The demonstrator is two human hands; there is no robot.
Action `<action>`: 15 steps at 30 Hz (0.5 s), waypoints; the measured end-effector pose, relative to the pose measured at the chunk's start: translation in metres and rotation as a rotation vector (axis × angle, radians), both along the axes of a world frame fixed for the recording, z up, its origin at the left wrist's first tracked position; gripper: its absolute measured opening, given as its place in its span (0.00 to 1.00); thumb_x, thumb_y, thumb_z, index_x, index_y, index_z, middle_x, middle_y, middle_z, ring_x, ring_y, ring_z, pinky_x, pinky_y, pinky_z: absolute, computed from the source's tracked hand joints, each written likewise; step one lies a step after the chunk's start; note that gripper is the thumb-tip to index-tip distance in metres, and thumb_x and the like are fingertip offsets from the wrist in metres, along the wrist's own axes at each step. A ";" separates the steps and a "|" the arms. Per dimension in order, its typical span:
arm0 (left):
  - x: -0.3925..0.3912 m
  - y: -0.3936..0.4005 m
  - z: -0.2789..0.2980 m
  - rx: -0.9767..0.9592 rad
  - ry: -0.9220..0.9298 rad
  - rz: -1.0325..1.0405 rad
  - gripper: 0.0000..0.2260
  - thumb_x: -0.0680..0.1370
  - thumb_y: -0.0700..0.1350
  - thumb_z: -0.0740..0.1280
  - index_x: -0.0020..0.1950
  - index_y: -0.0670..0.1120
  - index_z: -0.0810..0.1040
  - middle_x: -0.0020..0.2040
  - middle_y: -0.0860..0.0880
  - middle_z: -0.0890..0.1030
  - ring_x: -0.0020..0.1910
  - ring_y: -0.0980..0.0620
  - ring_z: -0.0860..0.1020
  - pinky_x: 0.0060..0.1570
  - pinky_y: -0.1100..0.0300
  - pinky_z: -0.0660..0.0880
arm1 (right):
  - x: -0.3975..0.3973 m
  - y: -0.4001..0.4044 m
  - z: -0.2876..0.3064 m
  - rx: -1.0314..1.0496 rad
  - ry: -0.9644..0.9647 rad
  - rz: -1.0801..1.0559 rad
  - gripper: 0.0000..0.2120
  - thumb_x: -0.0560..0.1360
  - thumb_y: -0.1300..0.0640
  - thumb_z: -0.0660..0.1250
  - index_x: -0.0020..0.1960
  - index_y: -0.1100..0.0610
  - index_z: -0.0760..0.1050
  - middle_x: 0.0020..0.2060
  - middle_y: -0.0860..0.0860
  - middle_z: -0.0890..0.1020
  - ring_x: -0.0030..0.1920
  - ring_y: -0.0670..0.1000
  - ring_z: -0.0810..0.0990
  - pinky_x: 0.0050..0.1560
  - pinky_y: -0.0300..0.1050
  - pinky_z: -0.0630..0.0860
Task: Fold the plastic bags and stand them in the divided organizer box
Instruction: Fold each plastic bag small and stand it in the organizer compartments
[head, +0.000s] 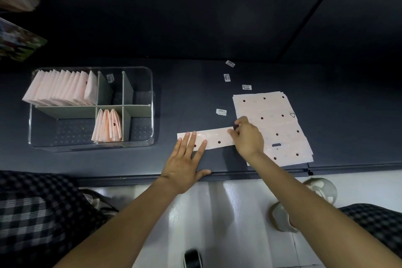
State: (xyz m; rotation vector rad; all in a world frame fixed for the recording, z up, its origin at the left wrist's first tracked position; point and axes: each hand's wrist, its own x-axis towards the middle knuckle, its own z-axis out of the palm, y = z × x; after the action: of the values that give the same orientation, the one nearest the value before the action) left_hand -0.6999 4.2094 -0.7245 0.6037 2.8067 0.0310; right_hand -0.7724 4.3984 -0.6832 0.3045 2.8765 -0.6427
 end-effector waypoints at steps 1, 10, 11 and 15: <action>0.001 0.001 0.000 0.002 0.006 0.003 0.35 0.76 0.68 0.41 0.72 0.49 0.29 0.73 0.41 0.30 0.74 0.41 0.32 0.73 0.47 0.33 | 0.007 -0.004 0.002 0.050 0.122 0.073 0.13 0.77 0.56 0.64 0.59 0.58 0.71 0.54 0.55 0.78 0.56 0.57 0.75 0.50 0.48 0.73; 0.000 0.001 0.000 0.030 -0.004 0.003 0.35 0.73 0.68 0.35 0.71 0.50 0.27 0.73 0.42 0.30 0.73 0.42 0.30 0.73 0.47 0.33 | 0.049 -0.036 -0.018 -0.080 -0.007 0.647 0.27 0.82 0.51 0.50 0.77 0.59 0.46 0.77 0.53 0.50 0.76 0.47 0.46 0.72 0.34 0.38; 0.000 0.000 -0.001 0.024 -0.003 0.002 0.35 0.74 0.68 0.36 0.71 0.50 0.27 0.73 0.41 0.30 0.73 0.42 0.30 0.73 0.47 0.32 | 0.049 -0.030 -0.021 -0.041 0.006 0.631 0.27 0.82 0.50 0.50 0.77 0.59 0.45 0.77 0.53 0.50 0.76 0.47 0.45 0.72 0.35 0.38; -0.001 0.000 -0.002 0.011 0.002 0.003 0.36 0.75 0.68 0.39 0.73 0.50 0.30 0.75 0.40 0.32 0.74 0.41 0.31 0.73 0.47 0.33 | 0.047 -0.002 -0.024 0.003 0.015 0.508 0.29 0.82 0.50 0.52 0.77 0.59 0.45 0.77 0.53 0.50 0.77 0.48 0.46 0.73 0.37 0.41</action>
State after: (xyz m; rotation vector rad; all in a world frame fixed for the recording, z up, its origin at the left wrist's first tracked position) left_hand -0.7005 4.2090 -0.7263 0.6022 2.8108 0.0462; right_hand -0.7252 4.3964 -0.7067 -0.4213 2.7914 -0.5392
